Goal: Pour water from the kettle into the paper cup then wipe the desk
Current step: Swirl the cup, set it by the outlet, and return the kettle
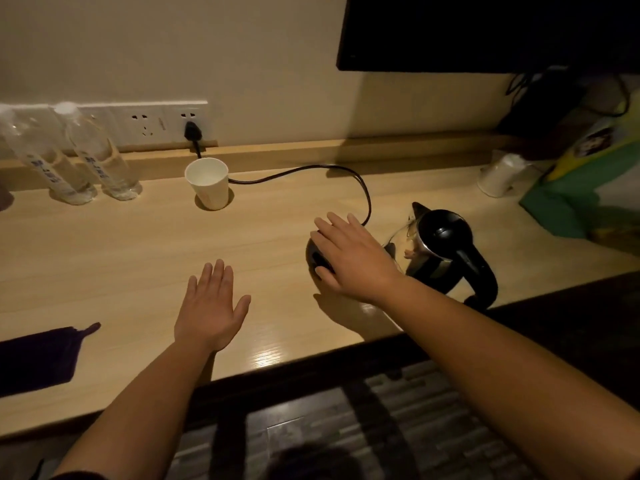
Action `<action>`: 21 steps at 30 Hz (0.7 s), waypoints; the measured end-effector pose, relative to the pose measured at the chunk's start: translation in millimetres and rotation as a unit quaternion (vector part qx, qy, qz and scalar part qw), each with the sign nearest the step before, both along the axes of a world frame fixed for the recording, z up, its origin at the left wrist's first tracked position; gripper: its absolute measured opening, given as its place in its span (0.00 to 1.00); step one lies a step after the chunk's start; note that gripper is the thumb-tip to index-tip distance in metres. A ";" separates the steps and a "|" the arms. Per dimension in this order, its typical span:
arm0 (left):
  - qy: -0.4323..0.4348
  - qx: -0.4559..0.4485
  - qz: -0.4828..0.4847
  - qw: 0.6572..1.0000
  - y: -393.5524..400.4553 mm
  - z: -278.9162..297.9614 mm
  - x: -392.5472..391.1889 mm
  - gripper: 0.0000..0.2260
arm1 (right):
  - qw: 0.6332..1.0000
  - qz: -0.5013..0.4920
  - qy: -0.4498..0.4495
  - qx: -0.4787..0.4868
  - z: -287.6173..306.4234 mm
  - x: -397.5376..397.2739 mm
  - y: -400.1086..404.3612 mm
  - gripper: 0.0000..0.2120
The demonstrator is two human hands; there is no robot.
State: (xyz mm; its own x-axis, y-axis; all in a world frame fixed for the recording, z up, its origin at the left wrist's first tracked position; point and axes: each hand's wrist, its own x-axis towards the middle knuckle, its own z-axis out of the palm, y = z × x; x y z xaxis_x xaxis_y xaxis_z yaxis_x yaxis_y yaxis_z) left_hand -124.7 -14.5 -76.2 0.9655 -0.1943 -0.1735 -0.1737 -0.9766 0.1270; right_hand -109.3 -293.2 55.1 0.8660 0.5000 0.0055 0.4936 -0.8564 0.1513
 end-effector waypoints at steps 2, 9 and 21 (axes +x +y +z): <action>-0.002 0.004 -0.003 1.000 0.5 0.1 0.8 0.34 | 0.999 -0.038 -0.018 0.007 7.3 -10.0 -17.5 0.29; -0.005 0.010 -0.002 1.000 2.3 -0.7 1.8 0.34 | 0.972 -0.212 -0.090 0.046 30.5 -49.7 -80.9 0.27; -0.012 0.007 -0.005 1.000 1.6 1.5 1.8 0.35 | 0.852 -0.386 -0.075 0.346 2.4 -102.8 -135.6 0.32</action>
